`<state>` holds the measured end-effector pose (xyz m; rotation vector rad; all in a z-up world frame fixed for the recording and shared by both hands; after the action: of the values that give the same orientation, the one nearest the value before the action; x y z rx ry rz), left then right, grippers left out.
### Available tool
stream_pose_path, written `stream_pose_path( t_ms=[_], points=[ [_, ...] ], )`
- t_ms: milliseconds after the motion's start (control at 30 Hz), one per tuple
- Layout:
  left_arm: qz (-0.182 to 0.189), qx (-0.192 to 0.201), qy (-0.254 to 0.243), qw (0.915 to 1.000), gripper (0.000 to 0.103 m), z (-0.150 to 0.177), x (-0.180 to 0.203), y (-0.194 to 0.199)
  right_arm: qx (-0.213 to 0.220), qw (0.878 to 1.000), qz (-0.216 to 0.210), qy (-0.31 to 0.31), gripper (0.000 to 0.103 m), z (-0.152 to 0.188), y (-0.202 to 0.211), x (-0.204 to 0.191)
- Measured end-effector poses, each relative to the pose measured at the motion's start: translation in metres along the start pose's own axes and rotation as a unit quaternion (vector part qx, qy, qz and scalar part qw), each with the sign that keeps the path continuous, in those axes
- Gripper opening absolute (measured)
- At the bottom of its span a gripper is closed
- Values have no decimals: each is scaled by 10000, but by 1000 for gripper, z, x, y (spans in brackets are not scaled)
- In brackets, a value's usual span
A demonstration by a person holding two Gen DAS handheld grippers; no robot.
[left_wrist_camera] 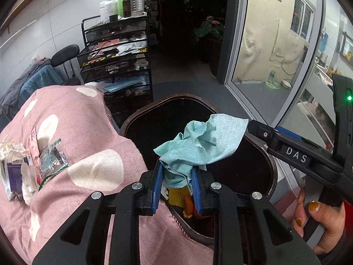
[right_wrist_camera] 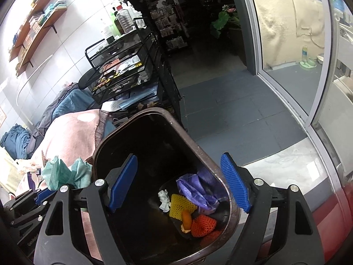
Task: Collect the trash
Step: 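Lower the teal cloth into the bin and open the left tool, then move both tools back over the bed toward the remaining trash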
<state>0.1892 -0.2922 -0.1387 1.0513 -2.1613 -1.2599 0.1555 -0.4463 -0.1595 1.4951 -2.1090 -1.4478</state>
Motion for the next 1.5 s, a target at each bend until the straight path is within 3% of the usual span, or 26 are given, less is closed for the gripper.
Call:
stream_pose_path(
  t_ms=[67, 167, 433, 767, 1000, 1500],
  points=[
    [-95, 44, -78, 9999, 50, 0, 1, 0, 21, 10000, 21, -40, 82, -1, 0, 3],
    [-160, 187, -171, 9996, 72, 0, 4, 4, 54, 9999, 72, -74, 85, -2, 1, 7],
    [-364, 431, -327, 9979, 91, 1, 5, 18, 74, 9998, 144, -139, 92, -3, 2, 14],
    [-421, 709, -85, 9966, 97, 10, -10, 47, 114, 9999, 64, -30, 93, -1, 4, 5],
    [-676, 979, 115, 9928, 97, 23, -32, 73, 172, 9996, -101, 192, 93, 2, 7, -15],
    [-1142, 879, 1030, 9842, 97, 73, -125, 91, 52, 9919, -696, 1058, 93, 26, 15, -104]
  ],
)
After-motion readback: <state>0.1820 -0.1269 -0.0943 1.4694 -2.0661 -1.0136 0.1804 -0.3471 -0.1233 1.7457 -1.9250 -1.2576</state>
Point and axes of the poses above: each gripper's, at about its wrist camera, not at the fingertips, and y roughly against the way its jaws point, x to its right, z to its underside, the point moved 10 cm from there along -y, roughly the way its jaws point, and after that the axes turned 11 degrees about -x, right-handed, at the moved point
